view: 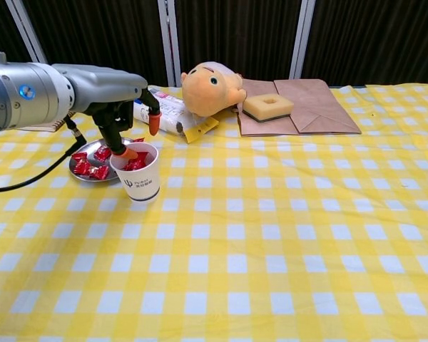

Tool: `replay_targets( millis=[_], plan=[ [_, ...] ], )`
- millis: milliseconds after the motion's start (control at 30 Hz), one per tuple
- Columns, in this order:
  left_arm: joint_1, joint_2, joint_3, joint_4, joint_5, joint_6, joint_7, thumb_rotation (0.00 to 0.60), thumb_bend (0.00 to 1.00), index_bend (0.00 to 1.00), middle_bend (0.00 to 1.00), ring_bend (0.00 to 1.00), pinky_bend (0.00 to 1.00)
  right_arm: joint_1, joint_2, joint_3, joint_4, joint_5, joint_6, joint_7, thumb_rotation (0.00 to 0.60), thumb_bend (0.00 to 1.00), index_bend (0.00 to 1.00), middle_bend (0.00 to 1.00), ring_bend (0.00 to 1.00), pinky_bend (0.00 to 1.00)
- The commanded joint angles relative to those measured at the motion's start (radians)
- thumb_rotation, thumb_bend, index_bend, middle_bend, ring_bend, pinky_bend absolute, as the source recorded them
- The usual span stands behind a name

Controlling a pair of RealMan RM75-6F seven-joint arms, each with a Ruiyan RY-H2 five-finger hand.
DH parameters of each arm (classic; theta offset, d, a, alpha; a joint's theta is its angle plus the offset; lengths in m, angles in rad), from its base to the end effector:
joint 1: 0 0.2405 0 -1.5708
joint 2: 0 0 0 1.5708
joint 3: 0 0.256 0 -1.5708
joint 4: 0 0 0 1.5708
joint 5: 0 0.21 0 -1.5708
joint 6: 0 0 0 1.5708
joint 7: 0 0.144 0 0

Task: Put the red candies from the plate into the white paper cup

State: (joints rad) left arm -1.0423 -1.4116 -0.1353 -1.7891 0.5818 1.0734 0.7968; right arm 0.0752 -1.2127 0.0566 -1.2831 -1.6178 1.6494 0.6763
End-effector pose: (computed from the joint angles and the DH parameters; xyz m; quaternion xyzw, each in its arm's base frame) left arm -0.0775 0.3484 0.0085 -0.7873 -0.3242 -0.2714 0.4489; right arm -0.3384 -0.1800 0.1754 0.5131 -0.4395 0.5722 0.4650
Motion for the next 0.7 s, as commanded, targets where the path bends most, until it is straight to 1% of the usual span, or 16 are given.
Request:
replay_targets(
  millis=[33,233,367,700],
  plan=[
    [0.006,0.014,-0.013,0.005,0.007,0.014,-0.017,0.6,0.26,0.33,0.92,1.0,0.99,0.0,0.0,0.0,0.0,0.0,0.001,0.001,0.6,0.42,0.0,0.0,0.0,0.0],
    [0.012,0.028,-0.016,0.042,0.001,0.019,-0.026,0.6,0.23,0.32,0.93,1.0,0.99,0.0,0.0,0.0,0.001,-0.001,0.0,0.004,0.6,0.42,0.0,0.0,0.0,0.0],
    [0.009,0.017,-0.002,0.103,-0.016,0.006,-0.01,0.6,0.22,0.31,0.93,1.0,0.99,0.001,0.001,0.0,0.001,0.001,-0.002,0.005,0.6,0.42,0.0,0.0,0.0,0.0],
    [0.026,-0.054,0.026,0.281,-0.094,-0.045,-0.008,0.6,0.22,0.32,0.94,1.0,0.99,0.003,0.0,-0.002,0.001,0.001,-0.007,0.003,0.6,0.42,0.0,0.0,0.0,0.0]
  ],
)
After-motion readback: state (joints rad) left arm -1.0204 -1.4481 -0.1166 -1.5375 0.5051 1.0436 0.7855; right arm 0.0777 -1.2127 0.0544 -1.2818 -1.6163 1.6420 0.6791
